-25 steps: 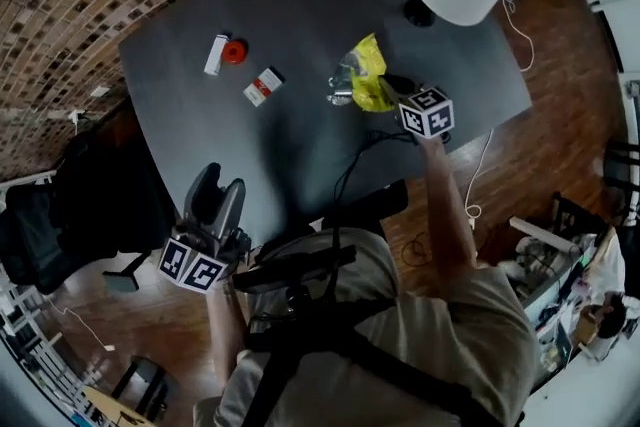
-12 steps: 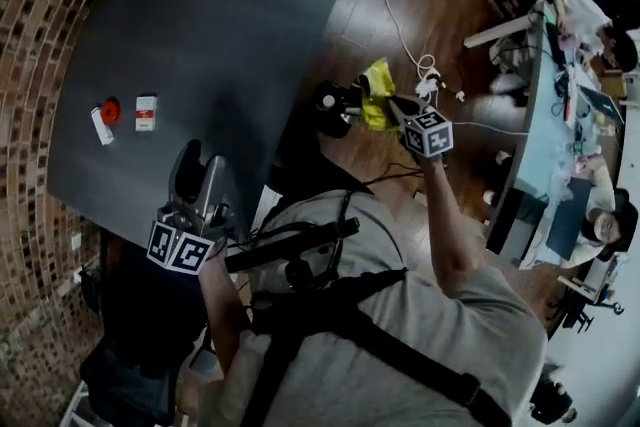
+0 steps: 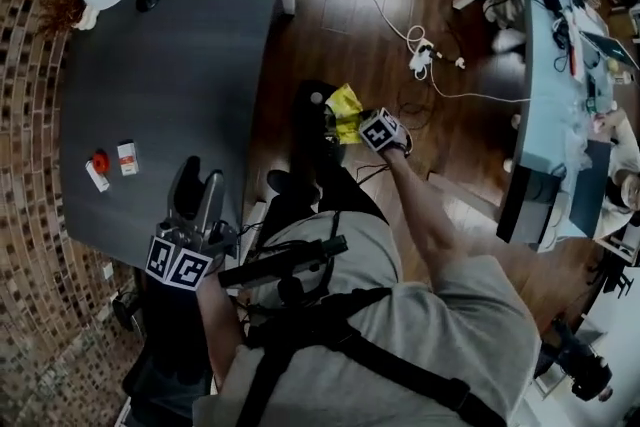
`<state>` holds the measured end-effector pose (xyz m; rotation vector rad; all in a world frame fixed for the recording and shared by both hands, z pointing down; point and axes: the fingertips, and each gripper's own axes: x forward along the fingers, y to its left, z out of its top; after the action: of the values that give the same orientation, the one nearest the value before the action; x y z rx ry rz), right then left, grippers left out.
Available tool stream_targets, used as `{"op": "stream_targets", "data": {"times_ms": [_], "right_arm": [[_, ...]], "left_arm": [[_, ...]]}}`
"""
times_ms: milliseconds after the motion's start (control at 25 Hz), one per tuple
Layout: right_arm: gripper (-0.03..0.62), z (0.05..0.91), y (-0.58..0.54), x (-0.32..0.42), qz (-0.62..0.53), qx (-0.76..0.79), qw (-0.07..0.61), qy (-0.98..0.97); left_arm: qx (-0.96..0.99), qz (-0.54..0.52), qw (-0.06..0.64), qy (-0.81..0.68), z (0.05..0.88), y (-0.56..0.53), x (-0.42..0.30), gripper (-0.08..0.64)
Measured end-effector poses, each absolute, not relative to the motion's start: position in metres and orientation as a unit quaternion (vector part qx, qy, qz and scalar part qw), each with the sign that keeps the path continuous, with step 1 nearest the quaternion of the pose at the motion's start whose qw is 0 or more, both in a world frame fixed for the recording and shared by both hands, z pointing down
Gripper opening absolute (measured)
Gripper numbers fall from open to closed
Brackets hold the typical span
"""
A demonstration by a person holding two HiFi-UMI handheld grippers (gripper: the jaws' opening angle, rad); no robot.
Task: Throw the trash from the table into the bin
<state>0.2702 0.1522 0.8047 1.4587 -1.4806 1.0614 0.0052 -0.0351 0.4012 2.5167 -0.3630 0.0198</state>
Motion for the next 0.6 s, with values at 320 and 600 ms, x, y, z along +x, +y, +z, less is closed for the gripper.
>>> {"op": "stream_targets", "data": {"times_ms": [320, 600], "right_arm": [[0.014, 0.914, 0.13, 0.266, 0.479, 0.512, 0.395, -0.593], [0.044, 0.975, 0.112, 0.261, 0.503, 0.506, 0.397, -0.578]], "left_arm": [[0.931, 0.082, 0.326, -0.145, 0.447, -0.01, 0.034, 0.247], [0.921, 0.119, 0.344, -0.138, 0.477, -0.026, 0.04, 0.246]]}}
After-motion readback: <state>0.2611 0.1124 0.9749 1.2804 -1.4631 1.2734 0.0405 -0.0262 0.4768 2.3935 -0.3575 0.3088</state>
